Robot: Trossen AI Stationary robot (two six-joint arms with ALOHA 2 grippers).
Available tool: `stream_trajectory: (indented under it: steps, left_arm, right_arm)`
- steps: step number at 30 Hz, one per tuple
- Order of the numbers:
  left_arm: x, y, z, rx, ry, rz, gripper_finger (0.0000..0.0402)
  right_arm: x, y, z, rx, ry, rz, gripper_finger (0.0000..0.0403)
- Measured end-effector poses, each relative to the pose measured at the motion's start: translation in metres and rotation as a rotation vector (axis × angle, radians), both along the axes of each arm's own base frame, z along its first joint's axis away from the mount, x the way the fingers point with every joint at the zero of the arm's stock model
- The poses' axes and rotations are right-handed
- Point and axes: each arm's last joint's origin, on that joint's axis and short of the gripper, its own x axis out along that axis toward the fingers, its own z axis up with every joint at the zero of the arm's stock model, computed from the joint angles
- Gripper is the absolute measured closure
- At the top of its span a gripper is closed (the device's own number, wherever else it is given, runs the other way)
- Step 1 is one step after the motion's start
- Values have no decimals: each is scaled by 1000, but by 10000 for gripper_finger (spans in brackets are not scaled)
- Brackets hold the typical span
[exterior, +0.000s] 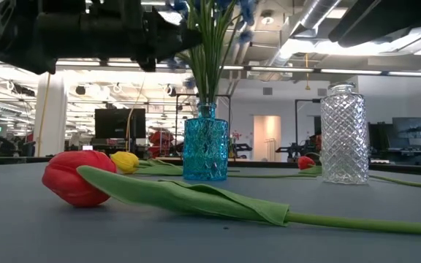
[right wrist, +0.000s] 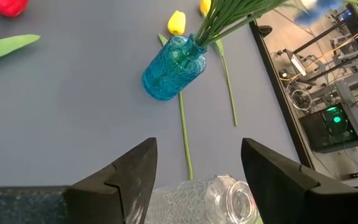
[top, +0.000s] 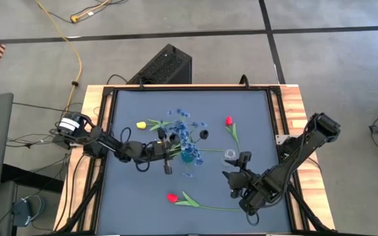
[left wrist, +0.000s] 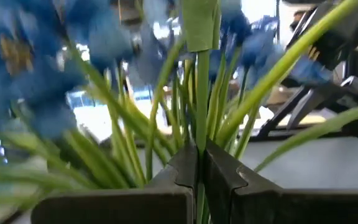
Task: Sort flowers into vase by color
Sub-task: Put the black flower into the blue vase
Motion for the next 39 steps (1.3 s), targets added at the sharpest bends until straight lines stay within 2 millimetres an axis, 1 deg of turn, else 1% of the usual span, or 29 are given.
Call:
stream_trajectory:
  steps: [6, 17, 24, 27, 30, 36, 39]
  left_arm:
    - [2, 6, -9, -80, 69, 10, 401]
    - [3, 6, -18, -174, 144, -2, 401]
    - [3, 9, -19, -190, 147, 2, 401]
    - [4, 12, -20, -204, 160, -40, 398]
    - [5, 16, -20, -237, 166, -95, 375]
    - [6, 21, -23, -271, 190, -129, 295]
    - [7, 23, -24, -278, 205, -129, 263]
  right_arm:
    - [1, -1, 0, 0, -1, -6, 144]
    - [5, -6, 0, -3, 0, -24, 144]
    - [6, -5, 5, 8, -11, -25, 144]
    - [7, -4, 7, 16, -17, -24, 144]
    - [8, -3, 9, 32, -9, -19, 144]
    - [9, -2, 14, 43, -14, -18, 144]
    - [9, -1, 17, 63, -5, -13, 144]
